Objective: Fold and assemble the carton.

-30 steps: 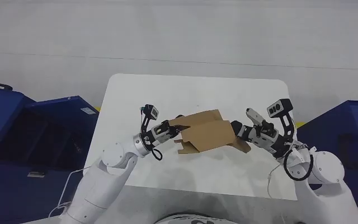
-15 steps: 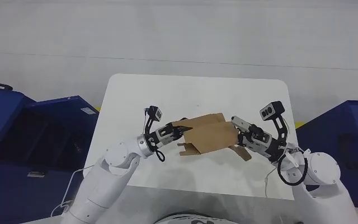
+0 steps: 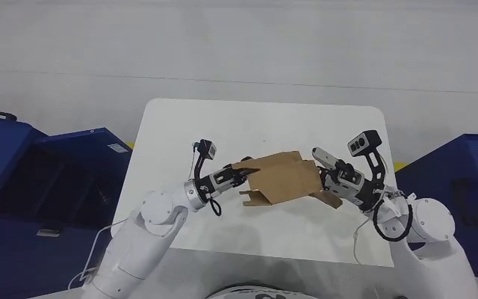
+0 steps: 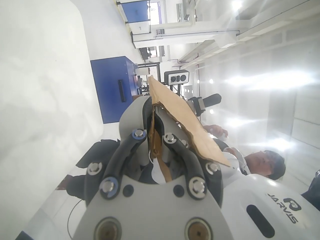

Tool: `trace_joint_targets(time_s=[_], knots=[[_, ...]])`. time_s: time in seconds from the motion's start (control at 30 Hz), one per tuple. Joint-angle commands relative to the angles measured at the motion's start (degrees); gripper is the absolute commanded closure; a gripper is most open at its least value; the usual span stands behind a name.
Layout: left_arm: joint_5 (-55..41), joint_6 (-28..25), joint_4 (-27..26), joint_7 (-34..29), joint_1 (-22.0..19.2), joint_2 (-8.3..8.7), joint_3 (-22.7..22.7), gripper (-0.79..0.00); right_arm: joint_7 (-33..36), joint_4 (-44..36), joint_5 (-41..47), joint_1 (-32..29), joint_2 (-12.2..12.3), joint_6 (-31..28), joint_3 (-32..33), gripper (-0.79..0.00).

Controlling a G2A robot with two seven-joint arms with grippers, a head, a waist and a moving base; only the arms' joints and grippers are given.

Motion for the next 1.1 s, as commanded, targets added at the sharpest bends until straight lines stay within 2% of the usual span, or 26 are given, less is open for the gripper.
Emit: trace_joint_targets(time_s=[0.0, 0.17, 0.4, 0.43, 0.47, 0.5, 0.6, 1.07], knots=[[-3.19, 3.64, 0.01, -1.48, -0.23, -0.01, 0.17, 0.0, 0.36, -0.56, -0.42, -0.39, 0.07, 0.04, -0.19, -0.637], [-8.8, 13.14, -0.47, -4.82, -0.75, 0.19, -0.02, 0.0, 0.69, -1.06, -0.53, -0.93, 0.19, 0.19, -0.29, -0.622], [-14.55, 23.03, -0.87, -6.77, -1.12, 0.46, -0.84, 0.0, 1.17, -1.1, -0.18, -1.27, 0.38, 0.33, -0.07, -0.563], [-14.65, 23.84, -0.83, -7.15, -1.17, 0.53, -0.91, 0.0, 1.32, -1.14, 0.09, -1.34, 0.41, 0.42, 0.12, -0.474], [-14.54, 24.5, -0.83, -7.43, -1.22, 0.6, -0.97, 0.0, 1.45, -1.14, 0.48, -1.41, 0.44, 0.6, 0.34, -0.391], [-14.84, 24.94, -0.83, -7.74, -1.21, 0.64, -0.99, 0.0, 1.62, -1.19, 0.9, -1.46, 0.48, 0.87, 0.6, -0.382], [-15.14, 26.32, -0.8, -8.35, -1.24, 0.77, -0.94, 0.0, 2.07, -1.22, 1.35, -1.57, 0.61, 1.55, 1.32, -0.28], [-14.16, 27.75, -0.58, -7.7, -1.12, 1.01, 0.59, 0.0, 6.59, -0.98, 1.45, -2.01, 1.38, 6.46, 1.51, -0.262]])
